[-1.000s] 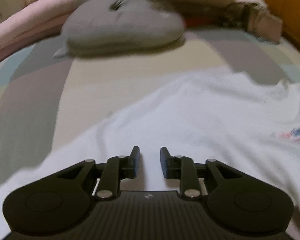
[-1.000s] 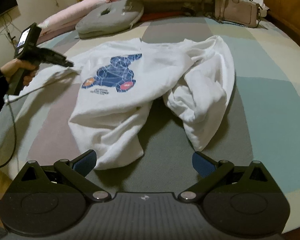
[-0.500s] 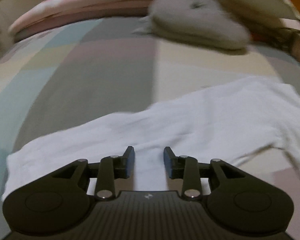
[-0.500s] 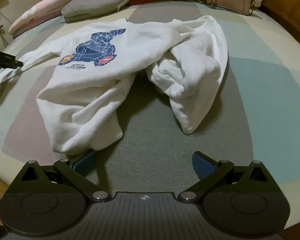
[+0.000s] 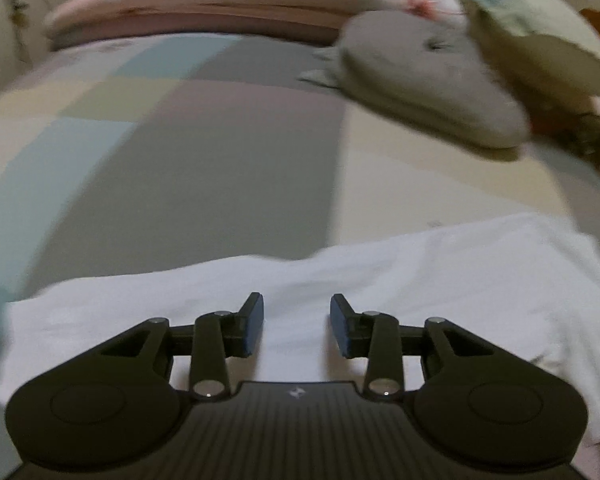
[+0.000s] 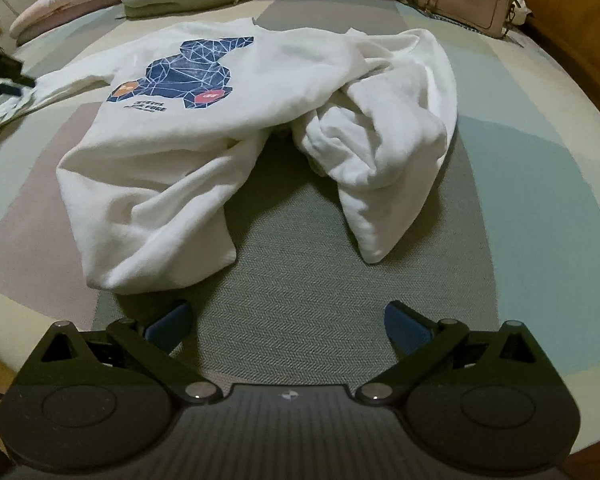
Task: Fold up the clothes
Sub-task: 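Open the left gripper and pull it back from the body edge, then move the open right gripper to the crumpled sleeve cuff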
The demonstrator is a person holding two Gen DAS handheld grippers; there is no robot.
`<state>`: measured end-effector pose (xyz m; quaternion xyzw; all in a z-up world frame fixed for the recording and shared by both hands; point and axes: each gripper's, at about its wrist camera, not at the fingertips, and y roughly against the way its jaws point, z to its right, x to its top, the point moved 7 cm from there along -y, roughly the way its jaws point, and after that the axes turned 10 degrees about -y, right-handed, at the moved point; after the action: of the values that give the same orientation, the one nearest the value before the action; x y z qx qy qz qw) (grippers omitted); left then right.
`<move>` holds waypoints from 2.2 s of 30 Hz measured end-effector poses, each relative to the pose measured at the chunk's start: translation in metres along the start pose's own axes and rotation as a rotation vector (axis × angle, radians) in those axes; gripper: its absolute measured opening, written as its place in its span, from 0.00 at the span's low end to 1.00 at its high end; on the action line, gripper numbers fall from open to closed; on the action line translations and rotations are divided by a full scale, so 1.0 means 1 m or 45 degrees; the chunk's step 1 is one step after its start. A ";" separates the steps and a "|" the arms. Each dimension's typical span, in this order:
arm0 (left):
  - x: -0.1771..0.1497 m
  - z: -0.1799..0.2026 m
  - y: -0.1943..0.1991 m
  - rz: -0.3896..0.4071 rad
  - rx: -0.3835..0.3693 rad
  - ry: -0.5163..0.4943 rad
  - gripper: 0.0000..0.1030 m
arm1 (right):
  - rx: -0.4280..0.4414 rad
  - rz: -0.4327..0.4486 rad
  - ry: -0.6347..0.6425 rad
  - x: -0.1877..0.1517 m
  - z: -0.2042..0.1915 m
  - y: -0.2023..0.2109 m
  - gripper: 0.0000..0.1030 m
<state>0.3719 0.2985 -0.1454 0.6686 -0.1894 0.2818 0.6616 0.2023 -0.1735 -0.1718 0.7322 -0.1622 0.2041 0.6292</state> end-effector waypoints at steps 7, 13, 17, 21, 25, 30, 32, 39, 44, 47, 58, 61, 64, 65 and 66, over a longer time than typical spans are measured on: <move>0.024 -0.009 -0.031 -0.010 0.198 0.045 0.36 | 0.109 0.035 -0.027 0.012 -0.012 0.031 1.00; 0.015 0.010 -0.015 0.015 0.082 -0.003 0.43 | 0.240 0.168 0.070 0.034 -0.044 0.069 1.00; -0.006 0.008 -0.013 0.002 0.069 -0.029 0.44 | 0.262 0.174 0.114 0.038 -0.057 0.071 1.00; -0.010 -0.015 -0.004 -0.029 0.260 0.029 0.40 | 0.261 0.175 0.106 0.035 -0.054 0.071 1.00; -0.006 0.010 0.023 0.038 0.185 -0.031 0.44 | 0.260 0.178 0.065 0.031 -0.042 0.070 1.00; -0.023 0.090 0.055 0.098 -0.016 -0.236 0.55 | 0.202 0.110 -0.009 0.020 -0.017 0.044 1.00; -0.033 0.127 0.065 0.111 -0.100 -0.330 0.67 | 0.181 0.085 -0.040 0.014 -0.009 0.037 1.00; -0.075 0.244 0.099 0.103 -0.339 -0.607 0.72 | 0.136 0.097 -0.162 0.011 0.023 0.035 1.00; -0.100 0.303 0.122 0.134 -0.435 -0.750 0.83 | 0.072 0.158 -0.259 0.031 0.051 0.035 1.00; -0.115 0.338 0.136 0.153 -0.493 -0.836 0.84 | 0.048 0.186 -0.338 0.048 0.064 0.031 1.00; -0.138 0.365 0.135 0.128 -0.493 -0.833 0.85 | -0.257 0.213 -0.385 0.062 0.096 -0.001 1.00; -0.137 0.363 0.134 0.133 -0.487 -0.822 0.85 | -0.298 0.182 -0.394 0.060 0.110 -0.005 1.00; -0.137 0.363 0.136 0.141 -0.502 -0.821 0.85 | -0.366 0.164 -0.399 0.062 0.127 -0.008 1.00; -0.137 0.363 0.136 0.144 -0.507 -0.821 0.86 | -0.390 0.162 -0.397 0.064 0.134 -0.008 1.00; -0.138 0.363 0.136 0.146 -0.513 -0.821 0.86 | -0.413 0.162 -0.397 0.065 0.140 -0.008 1.00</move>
<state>0.2264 -0.0851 -0.1132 0.5679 -0.4765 0.0508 0.6693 0.2762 -0.3091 -0.1634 0.6325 -0.3339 0.0990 0.6918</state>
